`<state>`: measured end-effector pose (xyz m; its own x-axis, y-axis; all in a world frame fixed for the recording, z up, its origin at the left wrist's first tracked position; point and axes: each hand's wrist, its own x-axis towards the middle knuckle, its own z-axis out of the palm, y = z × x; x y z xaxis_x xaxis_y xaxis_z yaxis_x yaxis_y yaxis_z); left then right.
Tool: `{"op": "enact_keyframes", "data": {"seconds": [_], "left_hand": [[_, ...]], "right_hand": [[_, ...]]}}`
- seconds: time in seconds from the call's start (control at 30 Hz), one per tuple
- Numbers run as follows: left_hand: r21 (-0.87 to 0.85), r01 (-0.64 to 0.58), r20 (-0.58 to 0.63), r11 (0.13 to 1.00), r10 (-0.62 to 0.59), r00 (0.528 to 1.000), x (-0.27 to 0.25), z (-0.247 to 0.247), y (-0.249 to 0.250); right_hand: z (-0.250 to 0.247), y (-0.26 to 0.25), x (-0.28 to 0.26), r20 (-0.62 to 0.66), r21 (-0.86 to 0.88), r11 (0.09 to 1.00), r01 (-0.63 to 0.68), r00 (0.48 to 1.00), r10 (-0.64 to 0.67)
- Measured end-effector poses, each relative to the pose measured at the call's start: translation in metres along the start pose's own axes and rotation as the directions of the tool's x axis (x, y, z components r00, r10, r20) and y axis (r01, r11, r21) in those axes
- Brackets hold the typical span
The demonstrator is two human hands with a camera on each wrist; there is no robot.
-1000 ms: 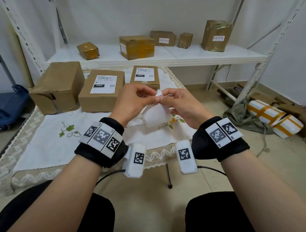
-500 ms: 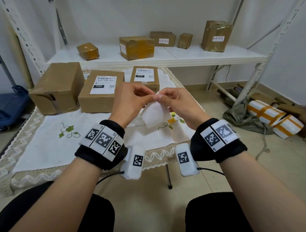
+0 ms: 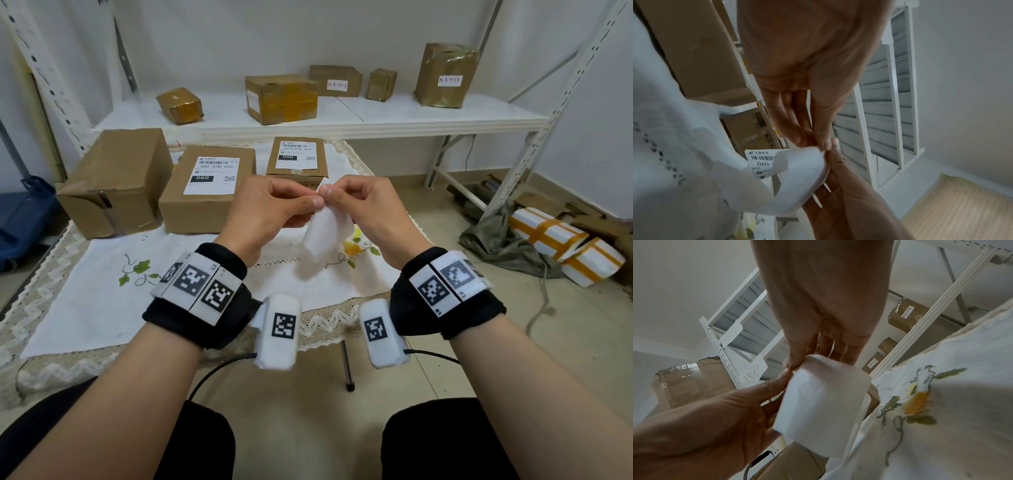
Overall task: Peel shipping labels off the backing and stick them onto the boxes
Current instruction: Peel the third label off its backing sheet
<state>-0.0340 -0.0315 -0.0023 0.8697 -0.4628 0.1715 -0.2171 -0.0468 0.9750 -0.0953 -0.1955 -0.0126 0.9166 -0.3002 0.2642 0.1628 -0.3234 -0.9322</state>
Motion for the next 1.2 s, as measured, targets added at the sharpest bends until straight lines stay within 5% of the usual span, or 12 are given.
{"op": "enact_keyframes", "data": {"seconds": [1.2], "left_hand": [[-0.158,0.052,-0.086,0.986,-0.066,0.994,0.0,0.01,-0.001]], "right_hand": [[0.008,-0.01,-0.004,-0.043,0.077,0.991,-0.113,0.992,0.117]]}}
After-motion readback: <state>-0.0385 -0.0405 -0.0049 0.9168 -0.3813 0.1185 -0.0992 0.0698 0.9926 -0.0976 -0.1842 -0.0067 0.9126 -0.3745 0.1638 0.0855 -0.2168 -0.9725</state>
